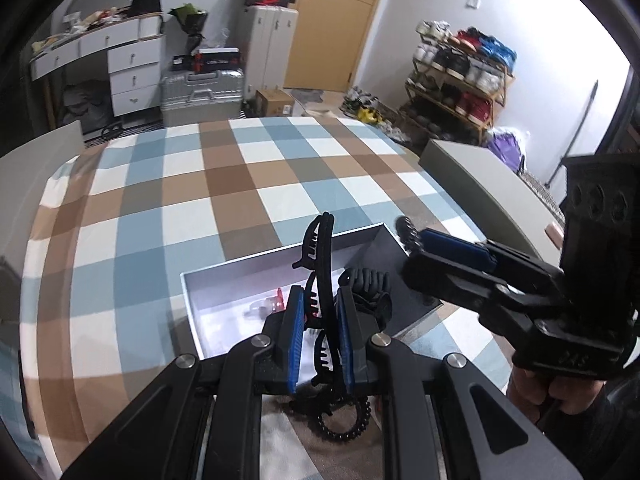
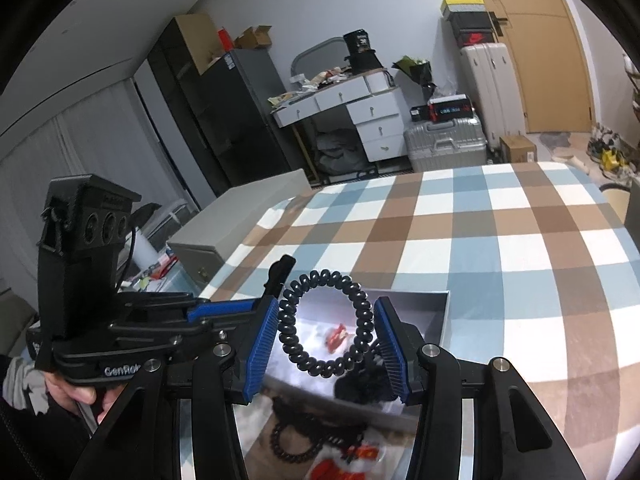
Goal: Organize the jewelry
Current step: 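Carry the bracelet and hair clip over the grey box and open both tools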
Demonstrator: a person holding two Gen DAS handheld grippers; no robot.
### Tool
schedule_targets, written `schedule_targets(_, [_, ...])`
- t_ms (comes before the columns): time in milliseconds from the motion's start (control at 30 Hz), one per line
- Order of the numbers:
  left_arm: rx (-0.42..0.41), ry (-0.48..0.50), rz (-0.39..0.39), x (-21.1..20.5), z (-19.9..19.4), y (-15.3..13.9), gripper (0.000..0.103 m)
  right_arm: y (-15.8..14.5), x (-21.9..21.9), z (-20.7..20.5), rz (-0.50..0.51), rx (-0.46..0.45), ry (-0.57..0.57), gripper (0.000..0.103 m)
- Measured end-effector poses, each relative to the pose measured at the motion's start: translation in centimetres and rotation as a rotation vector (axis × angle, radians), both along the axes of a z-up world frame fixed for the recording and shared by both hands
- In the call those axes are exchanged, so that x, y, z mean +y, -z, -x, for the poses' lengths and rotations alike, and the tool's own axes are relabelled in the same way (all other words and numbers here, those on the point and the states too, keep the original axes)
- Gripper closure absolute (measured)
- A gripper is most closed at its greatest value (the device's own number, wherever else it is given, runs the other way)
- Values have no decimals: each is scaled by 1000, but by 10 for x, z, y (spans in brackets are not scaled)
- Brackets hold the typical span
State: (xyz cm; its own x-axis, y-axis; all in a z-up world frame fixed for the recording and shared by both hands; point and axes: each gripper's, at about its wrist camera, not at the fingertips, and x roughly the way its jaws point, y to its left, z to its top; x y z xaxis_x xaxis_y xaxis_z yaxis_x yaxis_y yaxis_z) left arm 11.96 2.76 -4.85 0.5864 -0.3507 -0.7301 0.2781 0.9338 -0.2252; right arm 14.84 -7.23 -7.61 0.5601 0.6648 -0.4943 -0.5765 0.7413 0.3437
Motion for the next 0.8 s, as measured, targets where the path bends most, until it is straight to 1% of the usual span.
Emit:
schedule_targets(167, [16,20,0,-3,-9,4,92,7,1,-13,-1,13,1,54])
schedule_targets(567, [50,27,19,-3,-24,15,92,22,10,-29,31,41,-13,54])
schedule_targets(700, [58,22,39,0,-26,17,92,23,11,-32,27,50,-11,53])
schedule_targets(800, [61,21,67,3,-28,18,91,22,11,-33,20,49,-7,51])
